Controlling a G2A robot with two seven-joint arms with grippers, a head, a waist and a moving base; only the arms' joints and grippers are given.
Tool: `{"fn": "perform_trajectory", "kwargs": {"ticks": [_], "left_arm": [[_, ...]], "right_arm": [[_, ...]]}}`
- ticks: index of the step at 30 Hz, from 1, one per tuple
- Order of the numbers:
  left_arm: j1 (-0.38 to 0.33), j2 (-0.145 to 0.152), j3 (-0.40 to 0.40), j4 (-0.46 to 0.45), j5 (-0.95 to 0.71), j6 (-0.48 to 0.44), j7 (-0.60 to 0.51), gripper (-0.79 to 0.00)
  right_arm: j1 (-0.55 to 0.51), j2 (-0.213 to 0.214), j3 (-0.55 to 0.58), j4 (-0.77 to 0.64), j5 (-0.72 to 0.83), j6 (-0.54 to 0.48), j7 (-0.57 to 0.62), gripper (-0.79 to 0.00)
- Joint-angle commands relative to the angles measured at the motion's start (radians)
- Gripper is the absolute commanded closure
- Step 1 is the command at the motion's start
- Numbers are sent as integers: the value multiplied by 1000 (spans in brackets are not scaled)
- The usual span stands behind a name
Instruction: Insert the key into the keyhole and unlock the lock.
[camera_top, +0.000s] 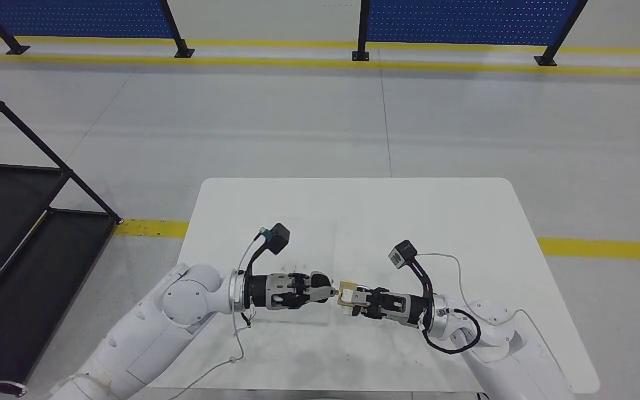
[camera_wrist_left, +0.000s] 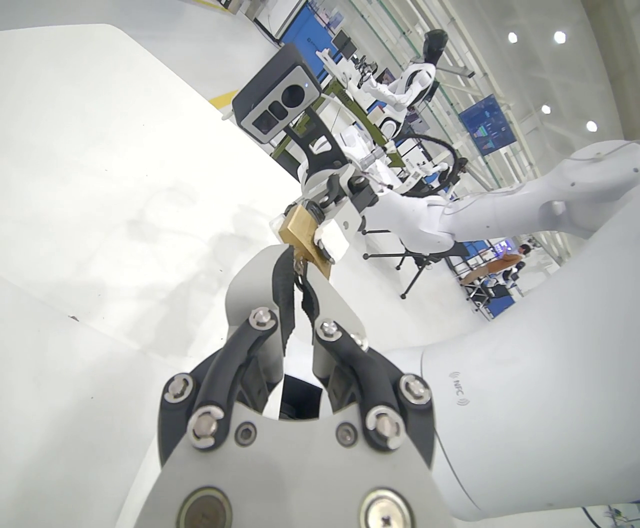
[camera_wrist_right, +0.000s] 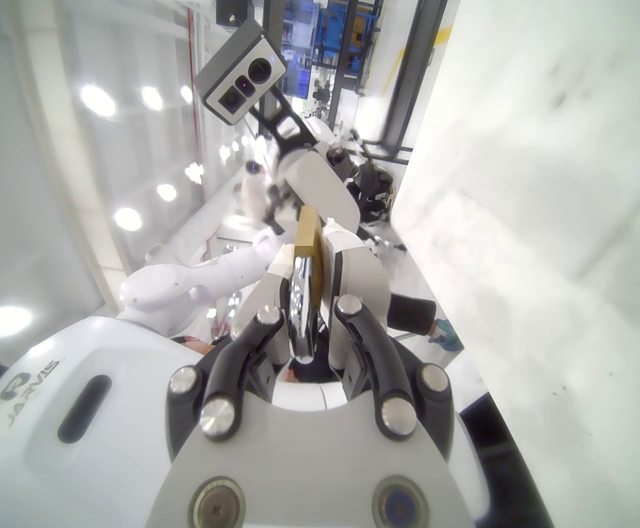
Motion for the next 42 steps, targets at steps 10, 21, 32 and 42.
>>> {"fn": "perform_trajectory", "kwargs": {"ticks": [10, 21, 32, 42], "left_arm": [[4, -5, 4, 1, -81, 36, -20, -462], [-23, -11, 23, 28, -167, 61, -100, -274], [-46, -21, 38, 47, -184, 74, -119, 0], [-48, -26, 35, 56, -152, 37, -124, 0]], "right_arm": [[0, 0, 0, 0, 0, 0, 0, 0], [0, 0, 0, 0, 0, 0, 0, 0], [0, 0, 0, 0, 0, 0, 0, 0], [0, 0, 0, 0, 0, 0, 0, 0]]}}
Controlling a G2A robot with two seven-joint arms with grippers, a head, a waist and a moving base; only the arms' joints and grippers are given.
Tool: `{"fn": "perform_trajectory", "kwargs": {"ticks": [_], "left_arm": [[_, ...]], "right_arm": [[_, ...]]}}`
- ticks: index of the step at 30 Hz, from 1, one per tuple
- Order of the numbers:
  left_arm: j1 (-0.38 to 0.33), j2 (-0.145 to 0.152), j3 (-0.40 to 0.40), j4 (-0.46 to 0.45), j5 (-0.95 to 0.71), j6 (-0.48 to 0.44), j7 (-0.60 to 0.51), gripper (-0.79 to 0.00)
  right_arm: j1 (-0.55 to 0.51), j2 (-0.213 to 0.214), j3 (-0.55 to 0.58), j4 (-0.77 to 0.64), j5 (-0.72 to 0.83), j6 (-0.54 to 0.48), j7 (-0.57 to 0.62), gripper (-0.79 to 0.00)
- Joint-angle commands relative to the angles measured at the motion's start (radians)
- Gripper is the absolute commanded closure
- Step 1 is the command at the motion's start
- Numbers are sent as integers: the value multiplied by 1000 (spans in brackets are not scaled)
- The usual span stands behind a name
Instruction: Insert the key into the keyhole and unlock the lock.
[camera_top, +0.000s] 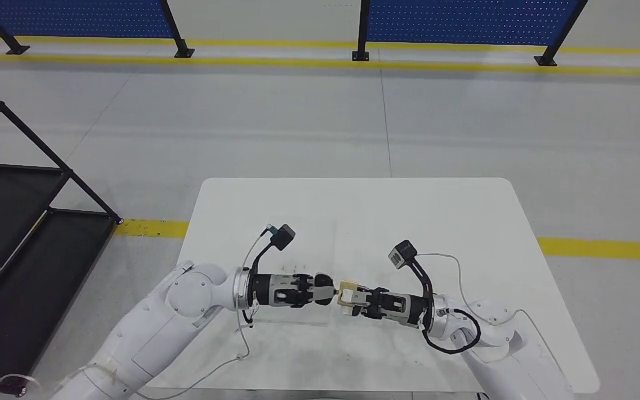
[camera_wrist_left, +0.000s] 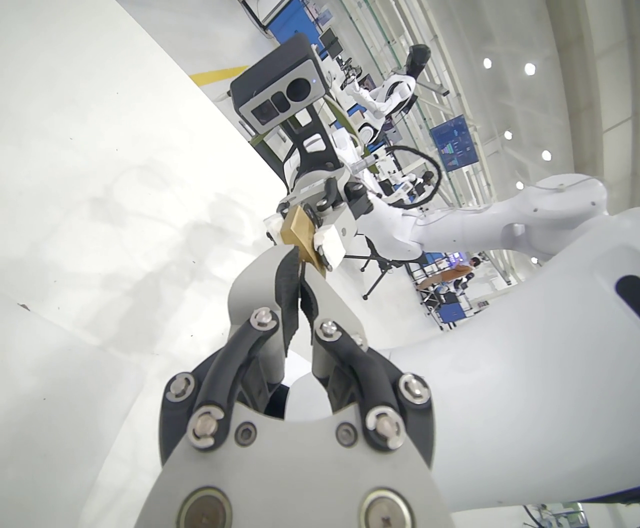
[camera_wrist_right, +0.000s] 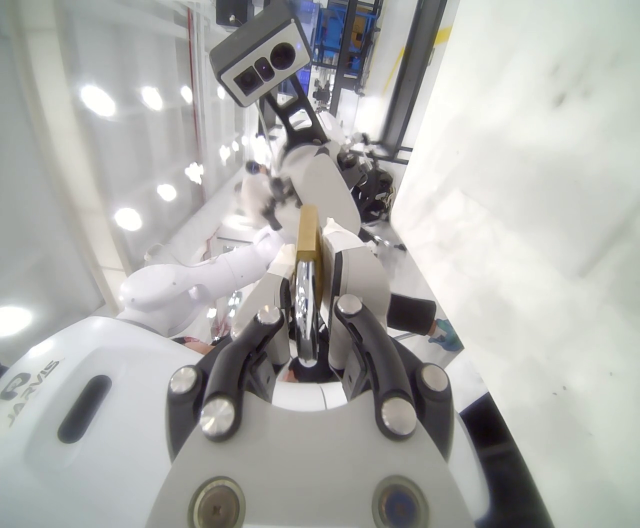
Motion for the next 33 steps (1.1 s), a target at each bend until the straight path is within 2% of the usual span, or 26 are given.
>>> {"fn": "perform_trajectory", "kwargs": {"ticks": [1, 5, 15, 28, 33], "left_arm": [[3, 0, -2, -2, 13, -20, 2, 0], [11, 0, -13, -11, 71, -60, 21, 0], [57, -1, -54, -60, 286, -151, 148, 0], [144, -10, -115, -151, 721, -198, 416, 0], [170, -14, -122, -171, 840, -212, 502, 0]], "right_arm": [[0, 0, 0, 0, 0, 0, 0, 0], [0, 0, 0, 0, 0, 0, 0, 0], [0, 0, 0, 0, 0, 0, 0, 0], [0, 0, 0, 0, 0, 0, 0, 0], [0, 0, 0, 0, 0, 0, 0, 0]]}}
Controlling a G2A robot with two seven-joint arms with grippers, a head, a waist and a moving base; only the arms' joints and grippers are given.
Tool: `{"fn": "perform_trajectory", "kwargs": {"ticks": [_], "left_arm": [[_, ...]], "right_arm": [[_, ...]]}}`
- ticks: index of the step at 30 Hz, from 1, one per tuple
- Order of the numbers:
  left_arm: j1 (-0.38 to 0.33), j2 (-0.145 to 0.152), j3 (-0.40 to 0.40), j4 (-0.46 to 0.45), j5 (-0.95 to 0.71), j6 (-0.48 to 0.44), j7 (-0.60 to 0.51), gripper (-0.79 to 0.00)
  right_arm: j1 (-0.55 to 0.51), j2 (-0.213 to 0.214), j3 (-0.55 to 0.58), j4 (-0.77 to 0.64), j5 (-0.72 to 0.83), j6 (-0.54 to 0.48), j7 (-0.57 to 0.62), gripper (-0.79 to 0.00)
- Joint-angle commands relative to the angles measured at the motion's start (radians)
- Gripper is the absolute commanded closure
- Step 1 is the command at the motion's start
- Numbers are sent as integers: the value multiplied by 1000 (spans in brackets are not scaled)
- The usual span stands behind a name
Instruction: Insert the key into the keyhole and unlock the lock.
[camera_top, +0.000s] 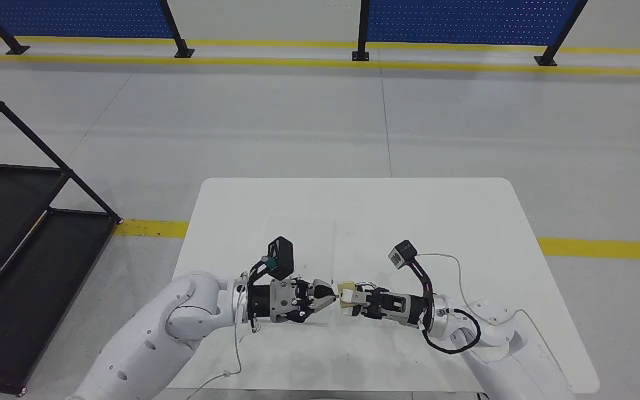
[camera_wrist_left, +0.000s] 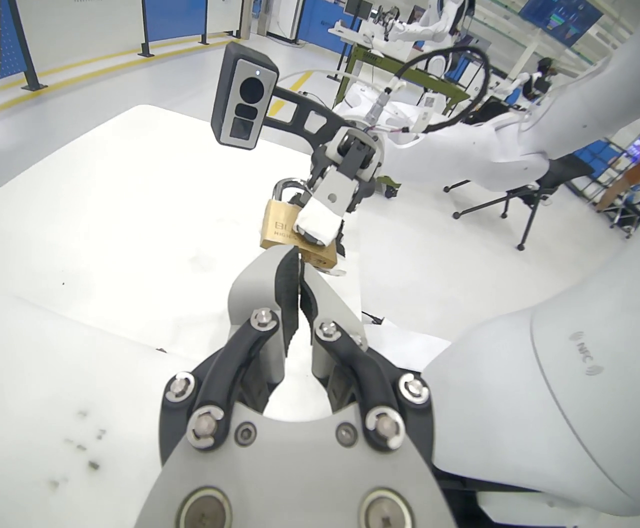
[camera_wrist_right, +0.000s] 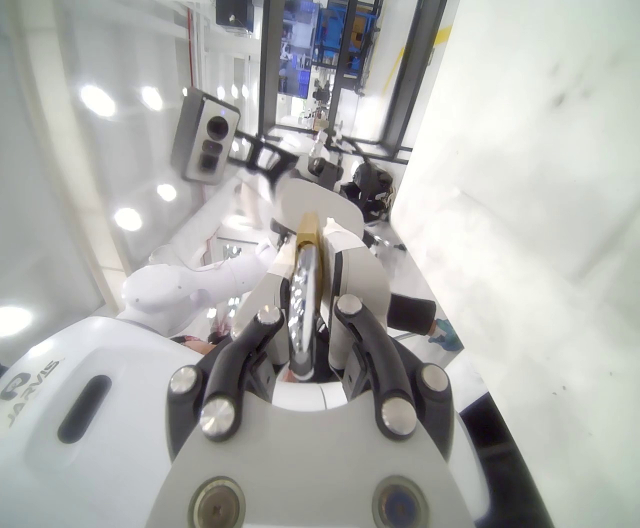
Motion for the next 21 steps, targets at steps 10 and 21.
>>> {"fn": "perform_trajectory", "kwargs": {"ticks": [10, 21], "left_arm": [[59, -7, -29, -48, 270, 17, 197, 0], [104, -12, -42, -81, 511, 65, 345, 0]], "right_arm": [[0, 0, 0, 0, 0, 0, 0, 0], [0, 0, 0, 0, 0, 0, 0, 0]]}}
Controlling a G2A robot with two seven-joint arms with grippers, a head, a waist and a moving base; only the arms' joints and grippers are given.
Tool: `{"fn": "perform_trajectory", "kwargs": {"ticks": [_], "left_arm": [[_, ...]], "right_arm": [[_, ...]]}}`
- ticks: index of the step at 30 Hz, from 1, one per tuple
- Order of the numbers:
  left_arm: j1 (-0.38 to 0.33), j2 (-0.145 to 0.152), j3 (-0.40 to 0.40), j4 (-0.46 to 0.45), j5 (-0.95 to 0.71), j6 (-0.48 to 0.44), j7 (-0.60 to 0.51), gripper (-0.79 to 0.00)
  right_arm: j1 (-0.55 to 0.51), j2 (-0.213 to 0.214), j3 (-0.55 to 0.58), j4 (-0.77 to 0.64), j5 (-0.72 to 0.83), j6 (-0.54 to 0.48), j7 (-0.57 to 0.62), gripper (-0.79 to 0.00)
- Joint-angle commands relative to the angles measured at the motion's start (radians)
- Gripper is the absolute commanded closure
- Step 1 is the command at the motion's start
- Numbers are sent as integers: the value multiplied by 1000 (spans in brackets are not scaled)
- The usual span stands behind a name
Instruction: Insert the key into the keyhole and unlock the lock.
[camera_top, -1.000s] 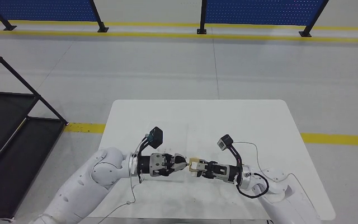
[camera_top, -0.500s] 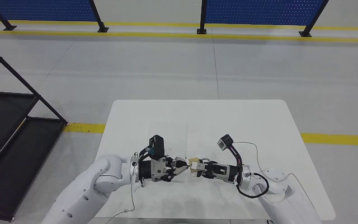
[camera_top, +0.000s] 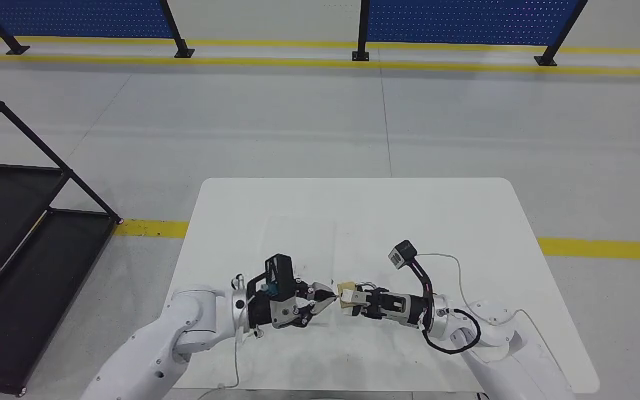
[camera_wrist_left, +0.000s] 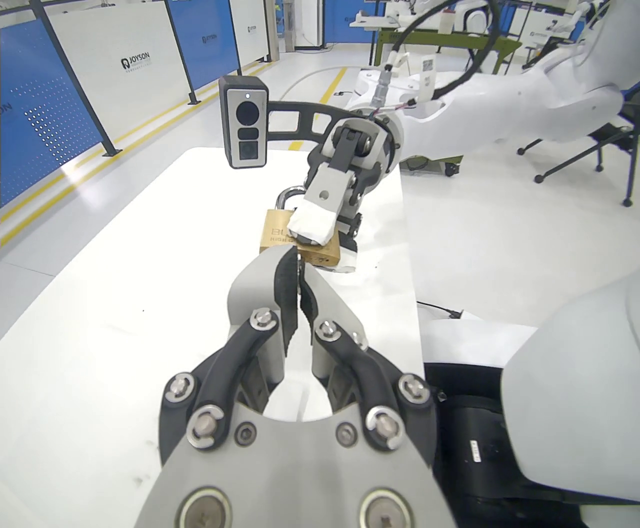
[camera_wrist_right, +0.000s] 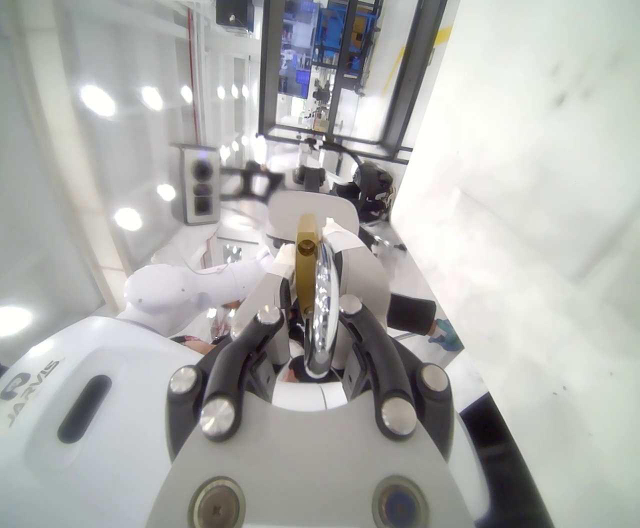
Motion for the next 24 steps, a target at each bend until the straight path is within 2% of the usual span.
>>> {"fn": "perform_trajectory", "kwargs": {"ticks": [1, 14, 24], "left_arm": [[7, -1, 2, -3, 40, 11, 23, 0], [31, -4, 6, -21, 171, 49, 106, 0], [46, -4, -2, -28, 203, 65, 114, 0]], "right_arm": [[0, 0, 0, 0, 0, 0, 0, 0], [0, 0, 0, 0, 0, 0, 0, 0], [0, 0, 0, 0, 0, 0, 0, 0]]}}
